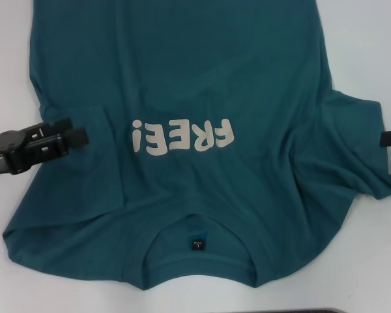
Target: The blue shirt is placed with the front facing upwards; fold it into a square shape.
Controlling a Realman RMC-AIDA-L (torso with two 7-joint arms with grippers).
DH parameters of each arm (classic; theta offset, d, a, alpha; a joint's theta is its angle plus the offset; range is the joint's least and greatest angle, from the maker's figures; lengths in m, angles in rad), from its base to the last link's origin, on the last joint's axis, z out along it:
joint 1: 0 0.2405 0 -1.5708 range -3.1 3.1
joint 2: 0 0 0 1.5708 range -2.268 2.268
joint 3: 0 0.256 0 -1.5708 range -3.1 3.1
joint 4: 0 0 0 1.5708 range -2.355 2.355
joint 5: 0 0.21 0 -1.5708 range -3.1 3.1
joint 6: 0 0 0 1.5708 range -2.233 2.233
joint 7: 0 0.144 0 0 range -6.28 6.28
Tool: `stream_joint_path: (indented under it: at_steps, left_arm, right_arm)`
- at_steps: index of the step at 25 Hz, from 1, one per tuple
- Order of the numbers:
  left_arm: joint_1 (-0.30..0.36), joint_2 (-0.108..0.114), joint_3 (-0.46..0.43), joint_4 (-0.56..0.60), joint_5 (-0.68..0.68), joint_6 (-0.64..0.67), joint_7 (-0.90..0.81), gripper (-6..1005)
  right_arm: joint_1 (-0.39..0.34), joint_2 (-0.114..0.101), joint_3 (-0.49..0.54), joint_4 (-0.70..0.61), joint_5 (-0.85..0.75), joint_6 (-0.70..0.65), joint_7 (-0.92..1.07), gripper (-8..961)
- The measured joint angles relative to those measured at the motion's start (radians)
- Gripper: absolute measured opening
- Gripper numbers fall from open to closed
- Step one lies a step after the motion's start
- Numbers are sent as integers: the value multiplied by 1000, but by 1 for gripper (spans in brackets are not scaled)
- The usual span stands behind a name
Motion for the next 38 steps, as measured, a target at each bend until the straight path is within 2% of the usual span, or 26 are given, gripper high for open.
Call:
stream_joint_path:
  at_steps: [19,28,35,38]
  left_arm:
    - [3,0,-2,2,-21,-2,0,856]
    - [8,2,-3,2,-41,-2,1,857]
    - [8,2,-3,2,-43,-8,-1,858]
    - [8,2,-3,1,-44,-9,-1,857]
  right_arm:
    - [35,28,36,11,4,65,0,915]
    - [45,28,35,28,2,79,0,915]
    - [31,13,37,30,1,70,3,916]
    - [30,13,34,35,1,75,3,916]
